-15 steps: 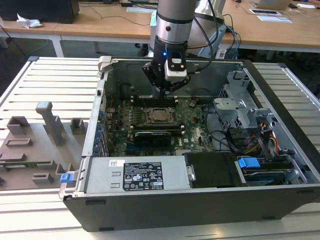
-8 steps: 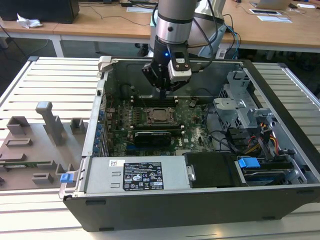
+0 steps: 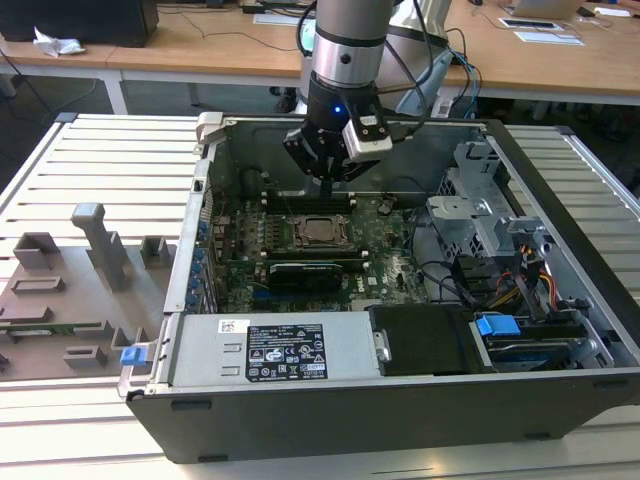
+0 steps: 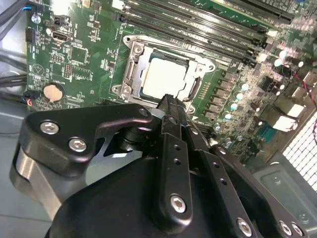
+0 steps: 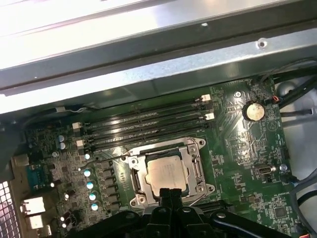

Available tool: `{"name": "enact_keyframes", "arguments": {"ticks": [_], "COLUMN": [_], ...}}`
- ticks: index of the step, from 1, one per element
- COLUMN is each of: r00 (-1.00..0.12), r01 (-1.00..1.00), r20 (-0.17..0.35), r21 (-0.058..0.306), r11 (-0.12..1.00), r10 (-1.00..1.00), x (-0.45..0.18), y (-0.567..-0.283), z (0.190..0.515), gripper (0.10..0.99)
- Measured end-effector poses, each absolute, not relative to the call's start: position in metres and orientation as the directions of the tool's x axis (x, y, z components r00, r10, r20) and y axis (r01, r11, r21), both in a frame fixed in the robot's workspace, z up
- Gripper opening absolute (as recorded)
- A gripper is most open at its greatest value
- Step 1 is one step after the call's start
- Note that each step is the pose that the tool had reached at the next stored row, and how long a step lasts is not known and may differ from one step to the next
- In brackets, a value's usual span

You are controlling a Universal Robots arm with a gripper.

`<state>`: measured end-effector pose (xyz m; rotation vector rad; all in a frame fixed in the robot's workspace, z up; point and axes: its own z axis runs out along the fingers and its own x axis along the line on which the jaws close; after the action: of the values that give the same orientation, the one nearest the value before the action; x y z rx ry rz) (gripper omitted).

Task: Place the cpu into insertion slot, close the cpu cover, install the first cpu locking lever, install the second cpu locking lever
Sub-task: 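Install the first cpu locking lever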

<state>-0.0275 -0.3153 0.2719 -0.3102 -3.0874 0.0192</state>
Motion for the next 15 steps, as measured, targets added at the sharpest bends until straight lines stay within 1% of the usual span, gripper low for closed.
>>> {"name": "enact_keyframes", "arguments": {"ticks": [7, 11, 15], "r00": [-0.990, -0.999, -0.999], "r01": [0.136, 0.002, -0.012], "r20": [0.037, 0.037, 0.037], "r21": [-0.016, -0.016, -0.016], "r11": [0.991, 1.000, 1.000], "r10": [0.137, 0.002, -0.011], "x": [-0.0275, -0.0275, -0.0275], "y": [-0.3153, -0.3153, -0.3153], "z": [0.2719, 0.2719, 0.2719], "gripper": [0.106, 0.106, 0.106]}}
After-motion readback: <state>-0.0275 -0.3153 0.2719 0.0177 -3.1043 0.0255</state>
